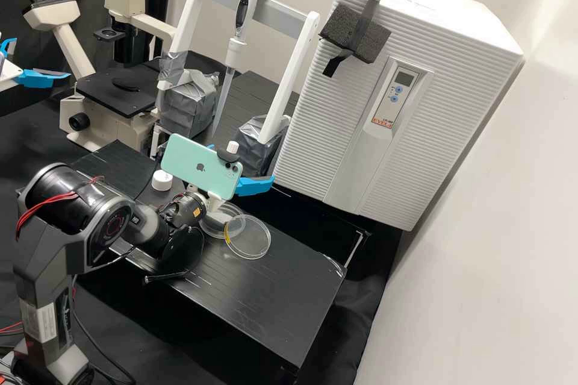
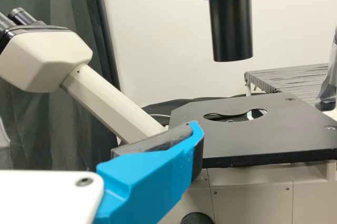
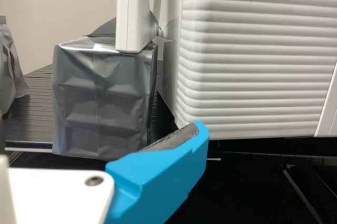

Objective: Close the bottle

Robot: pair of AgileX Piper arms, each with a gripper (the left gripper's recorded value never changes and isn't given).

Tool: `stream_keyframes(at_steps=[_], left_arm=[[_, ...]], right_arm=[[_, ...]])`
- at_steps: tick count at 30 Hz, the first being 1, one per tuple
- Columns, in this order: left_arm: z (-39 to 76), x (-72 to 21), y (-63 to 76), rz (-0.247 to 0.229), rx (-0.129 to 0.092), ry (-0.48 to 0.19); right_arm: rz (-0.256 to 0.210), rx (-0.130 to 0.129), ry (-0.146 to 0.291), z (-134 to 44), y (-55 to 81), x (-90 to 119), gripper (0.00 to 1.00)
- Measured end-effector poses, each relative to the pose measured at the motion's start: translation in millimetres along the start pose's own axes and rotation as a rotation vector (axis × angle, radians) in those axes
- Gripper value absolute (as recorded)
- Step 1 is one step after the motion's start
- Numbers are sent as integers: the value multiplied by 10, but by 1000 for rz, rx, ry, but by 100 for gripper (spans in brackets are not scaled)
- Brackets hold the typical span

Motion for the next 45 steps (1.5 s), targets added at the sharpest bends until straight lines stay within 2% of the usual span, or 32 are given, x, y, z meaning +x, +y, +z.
stream_keyframes(at_steps=[9,10,12,15,20,25,27,32,35,39,45], left_arm=[[0,0,0,0,0,0],[7,-8,-11,-5,6,-9],[26,-39,-16,-8,-3,-30],[132,-142,-24,-15,-20,-106],[372,-299,-12,-6,-32,-250],[583,-452,-24,-12,-23,-386],[635,-502,-31,-20,-40,-421],[684,-576,-86,-57,-75,-458],[739,-602,-98,-66,-89,-488],[839,-622,-142,-75,-96,-531],[919,-624,-262,-124,-98,-559]], right_arm=[[0,0,0,0,0,0,100],[0,0,0,0,0,0,100],[0,0,0,0,0,0,100],[0,0,0,0,0,0,100],[0,0,0,0,0,0,100],[0,0,0,0,0,0,100],[0,0,0,0,0,0,100],[0,0,0,0,0,0,100],[0,0,0,0,0,0,100],[0,0,0,0,0,0,100],[0,0,0,0,0,0,100]])
